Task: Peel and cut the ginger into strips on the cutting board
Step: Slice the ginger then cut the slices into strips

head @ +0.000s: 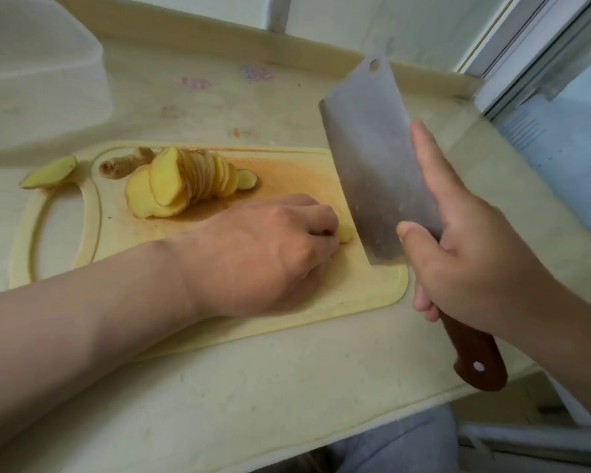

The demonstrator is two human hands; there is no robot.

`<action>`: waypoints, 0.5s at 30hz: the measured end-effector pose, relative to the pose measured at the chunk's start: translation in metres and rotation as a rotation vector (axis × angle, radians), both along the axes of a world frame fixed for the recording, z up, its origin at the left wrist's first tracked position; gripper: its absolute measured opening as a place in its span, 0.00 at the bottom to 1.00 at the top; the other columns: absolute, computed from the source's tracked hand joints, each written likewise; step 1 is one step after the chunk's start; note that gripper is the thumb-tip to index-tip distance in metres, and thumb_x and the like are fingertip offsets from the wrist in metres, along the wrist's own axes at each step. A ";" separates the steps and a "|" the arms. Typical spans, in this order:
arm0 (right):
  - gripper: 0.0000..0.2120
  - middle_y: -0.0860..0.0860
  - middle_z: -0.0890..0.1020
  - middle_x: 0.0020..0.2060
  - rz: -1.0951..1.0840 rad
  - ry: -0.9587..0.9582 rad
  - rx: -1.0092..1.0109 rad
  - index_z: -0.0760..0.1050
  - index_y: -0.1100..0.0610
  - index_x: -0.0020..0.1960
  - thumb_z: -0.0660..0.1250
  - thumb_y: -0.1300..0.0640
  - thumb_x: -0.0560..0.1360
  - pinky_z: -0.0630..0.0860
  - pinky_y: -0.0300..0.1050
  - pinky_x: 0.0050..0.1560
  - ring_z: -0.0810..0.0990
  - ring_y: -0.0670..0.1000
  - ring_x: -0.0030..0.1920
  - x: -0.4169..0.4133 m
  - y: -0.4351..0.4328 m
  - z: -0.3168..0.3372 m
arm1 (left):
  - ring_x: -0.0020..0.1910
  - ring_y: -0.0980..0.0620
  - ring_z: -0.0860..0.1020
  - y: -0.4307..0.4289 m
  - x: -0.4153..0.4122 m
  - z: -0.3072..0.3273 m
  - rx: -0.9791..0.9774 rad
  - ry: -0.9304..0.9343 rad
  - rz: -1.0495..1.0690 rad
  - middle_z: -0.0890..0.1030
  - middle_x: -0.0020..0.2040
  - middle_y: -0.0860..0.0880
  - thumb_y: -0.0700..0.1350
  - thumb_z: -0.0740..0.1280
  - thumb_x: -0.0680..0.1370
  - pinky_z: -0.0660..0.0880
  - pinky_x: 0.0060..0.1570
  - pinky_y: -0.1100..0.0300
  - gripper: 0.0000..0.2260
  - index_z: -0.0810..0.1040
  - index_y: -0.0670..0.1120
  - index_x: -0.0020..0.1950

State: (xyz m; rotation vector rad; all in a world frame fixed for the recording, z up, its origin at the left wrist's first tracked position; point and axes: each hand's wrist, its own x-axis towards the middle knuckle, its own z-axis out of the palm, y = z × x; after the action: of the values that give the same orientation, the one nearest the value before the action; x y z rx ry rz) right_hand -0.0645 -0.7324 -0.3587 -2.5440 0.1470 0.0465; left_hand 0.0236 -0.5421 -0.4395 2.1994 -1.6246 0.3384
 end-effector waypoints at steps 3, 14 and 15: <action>0.42 0.59 0.80 0.25 0.014 0.006 0.001 0.41 0.23 0.78 0.59 0.61 0.84 0.81 0.43 0.27 0.81 0.53 0.23 -0.008 -0.003 0.000 | 0.48 0.43 0.77 0.000 0.000 0.000 -0.007 0.002 0.026 0.79 0.54 0.44 0.47 0.56 0.83 0.76 0.50 0.48 0.17 0.83 0.41 0.53; 0.42 0.57 0.81 0.24 0.020 0.190 -0.063 0.37 0.20 0.75 0.58 0.58 0.85 0.78 0.39 0.26 0.81 0.54 0.22 0.001 -0.008 0.014 | 0.47 0.43 0.76 0.000 0.002 -0.002 -0.002 0.000 0.026 0.79 0.51 0.45 0.47 0.56 0.83 0.75 0.51 0.49 0.17 0.83 0.42 0.52; 0.43 0.57 0.81 0.24 0.016 0.203 -0.070 0.36 0.20 0.74 0.58 0.59 0.85 0.77 0.38 0.25 0.80 0.54 0.22 0.002 -0.007 0.016 | 0.46 0.43 0.76 0.000 0.003 -0.002 -0.003 -0.001 0.022 0.79 0.51 0.45 0.47 0.56 0.83 0.75 0.51 0.49 0.17 0.83 0.42 0.51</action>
State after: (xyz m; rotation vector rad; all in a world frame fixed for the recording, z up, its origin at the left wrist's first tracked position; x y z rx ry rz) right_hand -0.0621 -0.7398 -0.3431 -2.6067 0.2108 0.3117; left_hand 0.0265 -0.5425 -0.4416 2.2171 -1.6001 0.3483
